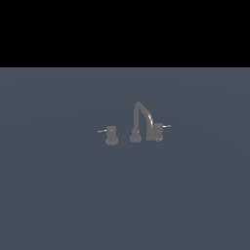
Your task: Turn on the faucet by rotating a designated handle.
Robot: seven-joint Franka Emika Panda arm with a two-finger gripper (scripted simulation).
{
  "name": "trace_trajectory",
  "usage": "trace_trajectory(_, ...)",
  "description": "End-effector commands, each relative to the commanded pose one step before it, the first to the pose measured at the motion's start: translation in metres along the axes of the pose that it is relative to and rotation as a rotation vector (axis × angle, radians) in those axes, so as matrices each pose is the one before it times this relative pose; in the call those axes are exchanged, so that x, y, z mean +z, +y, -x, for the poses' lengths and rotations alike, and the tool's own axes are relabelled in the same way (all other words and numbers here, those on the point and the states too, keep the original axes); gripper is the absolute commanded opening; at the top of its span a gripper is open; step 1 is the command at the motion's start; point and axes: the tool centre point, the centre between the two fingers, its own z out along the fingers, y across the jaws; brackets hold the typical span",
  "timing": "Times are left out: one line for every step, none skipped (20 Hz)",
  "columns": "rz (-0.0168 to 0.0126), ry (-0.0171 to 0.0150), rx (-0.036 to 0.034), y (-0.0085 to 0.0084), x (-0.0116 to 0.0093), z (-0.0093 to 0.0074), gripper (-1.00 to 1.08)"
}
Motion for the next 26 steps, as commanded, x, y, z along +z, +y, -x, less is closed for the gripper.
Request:
trace_trajectory(0.00182,-0.00033,0.05882,-0.00098,0.01085,-0.02099,-1.0)
trace_trajectory(0.00078,-0.00017,0.02321,-0.00074,0.00467,-0.00821,-1.0)
trace_trajectory(0.00078,-0.00016,0.0232,-0.00085,0.00488,-0.00815,-1.0)
trace_trajectory(0.00078,-0.00015,0.02318,-0.00096,0.00509,-0.00808,-1.0)
trace_trajectory(0.00078,-0.00014,0.02316,-0.00107,0.00529,-0.00801,-1.0)
trace_trajectory(0.00078,-0.00013,0.02315,-0.00117,0.00549,-0.00793,-1.0)
trace_trajectory(0.00077,-0.00012,0.02313,-0.00128,0.0057,-0.00784,-1.0)
trace_trajectory(0.00077,-0.00011,0.02312,-0.00137,0.0059,-0.00775,-1.0)
trace_trajectory(0.00076,-0.0001,0.0231,-0.00146,0.0061,-0.00765,-1.0)
trace_trajectory(0.00076,-0.00009,0.02309,-0.00154,0.0063,-0.00755,-1.0)
trace_trajectory(0.00075,-0.00008,0.02306,-0.00163,0.00649,-0.00744,-1.0)
trace_trajectory(0.00075,-0.00007,0.02306,-0.0017,0.00669,-0.00733,-1.0)
trace_trajectory(0.00074,-0.00006,0.02304,-0.00177,0.00688,-0.00722,-1.0)
trace_trajectory(0.00074,-0.00006,0.02303,-0.00183,0.00708,-0.0071,-1.0)
trace_trajectory(0.00073,-0.00005,0.02302,-0.00188,0.00727,-0.00697,-1.0)
trace_trajectory(0.00072,-0.00004,0.02299,-0.00194,0.00745,-0.00684,-1.0)
trace_trajectory(0.00072,-0.00004,0.02298,-0.00198,0.00764,-0.00671,-1.0)
trace_trajectory(0.00071,-0.00003,0.02297,-0.00202,0.00782,-0.00658,-1.0)
trace_trajectory(0.0007,-0.00003,0.02296,-0.00204,0.008,-0.00644,-1.0)
trace_trajectory(0.00069,-0.00002,0.02294,-0.00207,0.00818,-0.00629,-1.0)
trace_trajectory(0.00069,-0.00002,0.02294,-0.00208,0.00836,-0.00615,-1.0)
trace_trajectory(0.00068,-0.00001,0.02292,-0.00209,0.00853,-0.006,-1.0)
trace_trajectory(0.00067,-0.00001,0.02291,-0.0021,0.0087,-0.00586,-1.0)
trace_trajectory(0.00066,0.0,0.02291,-0.00208,0.00887,-0.00571,-1.0)
trace_trajectory(0.00065,0.0,0.02289,-0.00208,0.00903,-0.00556,-1.0)
trace_trajectory(0.00065,0.0,0.02288,-0.00205,0.00919,-0.0054,-1.0)
